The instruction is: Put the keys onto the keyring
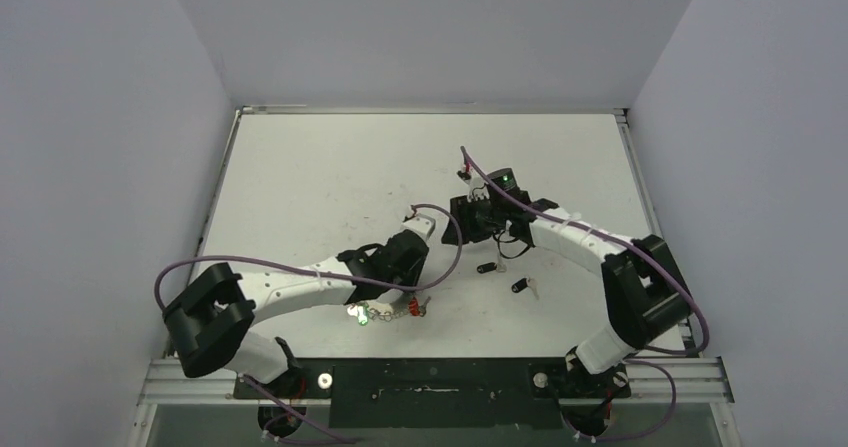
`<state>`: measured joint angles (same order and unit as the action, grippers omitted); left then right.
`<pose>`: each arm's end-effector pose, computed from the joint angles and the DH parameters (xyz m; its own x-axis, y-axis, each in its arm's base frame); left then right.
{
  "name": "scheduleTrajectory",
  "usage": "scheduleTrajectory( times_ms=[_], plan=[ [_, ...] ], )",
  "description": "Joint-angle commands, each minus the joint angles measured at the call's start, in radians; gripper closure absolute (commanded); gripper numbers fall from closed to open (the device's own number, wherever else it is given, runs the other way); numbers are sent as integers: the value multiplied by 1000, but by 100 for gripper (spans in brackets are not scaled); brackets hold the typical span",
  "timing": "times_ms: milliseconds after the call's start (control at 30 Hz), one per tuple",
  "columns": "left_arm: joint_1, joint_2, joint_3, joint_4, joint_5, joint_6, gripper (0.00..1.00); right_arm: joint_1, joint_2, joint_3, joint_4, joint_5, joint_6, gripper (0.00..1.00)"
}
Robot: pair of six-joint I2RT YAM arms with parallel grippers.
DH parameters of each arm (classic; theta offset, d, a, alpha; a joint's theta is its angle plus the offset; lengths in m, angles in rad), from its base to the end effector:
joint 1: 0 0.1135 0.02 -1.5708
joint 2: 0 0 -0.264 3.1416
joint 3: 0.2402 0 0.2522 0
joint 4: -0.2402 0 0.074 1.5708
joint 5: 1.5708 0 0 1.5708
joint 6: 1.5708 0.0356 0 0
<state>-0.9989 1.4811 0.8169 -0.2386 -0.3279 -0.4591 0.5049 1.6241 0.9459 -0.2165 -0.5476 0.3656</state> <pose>0.1682 -0.2401 0.1881 -0.6858 0.2904 -0.6673 0.4286 0.9022 -0.0478 0.2779 0.1748 0.1887 -0.8872 -0.1416 -0.4392 -0.4079 0.6856 0.6030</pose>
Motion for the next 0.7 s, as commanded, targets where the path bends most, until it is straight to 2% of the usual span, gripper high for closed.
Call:
scheduleTrajectory(
  times_ms=[0, 200, 267, 333, 500, 667],
  plan=[
    [58, -129, -84, 78, 58, -25, 72, 65, -168, -37, 160, 47, -245, 56],
    [237, -285, -259, 221, 270, -133, 72, 220, -286, -98, 103, 35, -849, 52],
    [294, -343, -308, 276, 313, -151, 72, 250, -312, -130, 52, 5, -1080, 51],
    [344, -408, -350, 295, 341, -159, 72, 279, -332, -177, 47, 23, -1233, 48],
    [449, -592, -460, 328, 381, -164, 72, 286, -278, -210, 59, 89, -1390, 49],
    [473, -778, -583, 405, 359, -184, 75, 289, -181, -194, 97, 60, -1469, 53]
  ],
)
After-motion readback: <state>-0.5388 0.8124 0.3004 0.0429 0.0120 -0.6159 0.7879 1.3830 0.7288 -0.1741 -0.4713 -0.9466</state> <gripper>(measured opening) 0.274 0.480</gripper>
